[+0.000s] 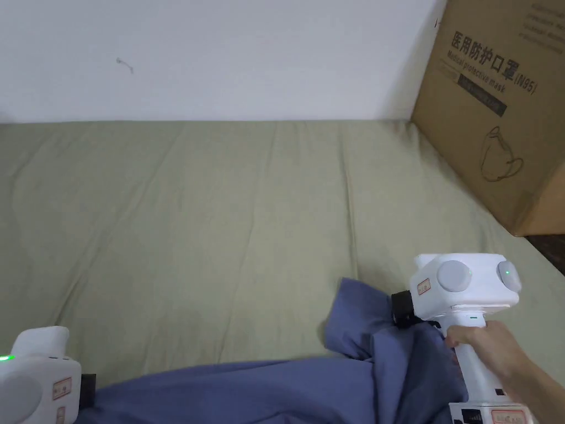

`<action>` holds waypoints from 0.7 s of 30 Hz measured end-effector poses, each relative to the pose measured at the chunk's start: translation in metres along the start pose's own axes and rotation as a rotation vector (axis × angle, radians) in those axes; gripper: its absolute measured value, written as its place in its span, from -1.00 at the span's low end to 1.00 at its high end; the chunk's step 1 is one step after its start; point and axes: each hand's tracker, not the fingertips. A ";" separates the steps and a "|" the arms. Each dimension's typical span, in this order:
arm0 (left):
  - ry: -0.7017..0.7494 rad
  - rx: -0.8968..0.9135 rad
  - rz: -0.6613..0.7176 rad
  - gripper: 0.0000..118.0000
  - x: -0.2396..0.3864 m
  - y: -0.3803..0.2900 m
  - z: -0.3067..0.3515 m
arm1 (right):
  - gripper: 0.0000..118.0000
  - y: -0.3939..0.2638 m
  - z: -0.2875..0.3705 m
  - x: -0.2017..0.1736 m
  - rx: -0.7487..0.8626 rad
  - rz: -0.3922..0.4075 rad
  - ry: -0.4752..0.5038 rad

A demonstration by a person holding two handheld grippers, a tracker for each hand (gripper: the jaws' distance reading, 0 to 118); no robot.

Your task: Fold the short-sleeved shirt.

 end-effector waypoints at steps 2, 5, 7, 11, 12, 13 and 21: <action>-0.002 -0.004 -0.003 -0.96 -0.002 0.001 0.001 | -1.00 0.006 0.007 -0.008 0.018 0.060 -0.030; -0.011 0.006 0.006 -0.96 -0.003 0.002 0.013 | -1.00 0.015 0.020 -0.007 0.018 0.001 -0.012; -0.017 0.017 0.001 -0.96 -0.005 0.006 0.025 | -1.00 0.016 0.034 0.002 0.056 -0.029 0.006; 0.010 0.080 -0.020 -0.96 -0.007 0.012 0.063 | -1.00 0.016 0.081 0.016 0.123 -0.044 0.005; 0.013 0.101 -0.014 -0.96 -0.010 0.013 0.075 | -1.00 0.016 0.097 0.021 0.143 -0.047 0.006; 0.009 0.121 -0.013 -0.96 -0.012 0.015 0.087 | -1.00 0.015 0.113 0.026 0.174 -0.054 0.014; 0.023 0.361 -0.003 -0.96 -0.025 0.023 0.209 | -1.00 0.002 0.255 0.060 0.391 -0.147 0.089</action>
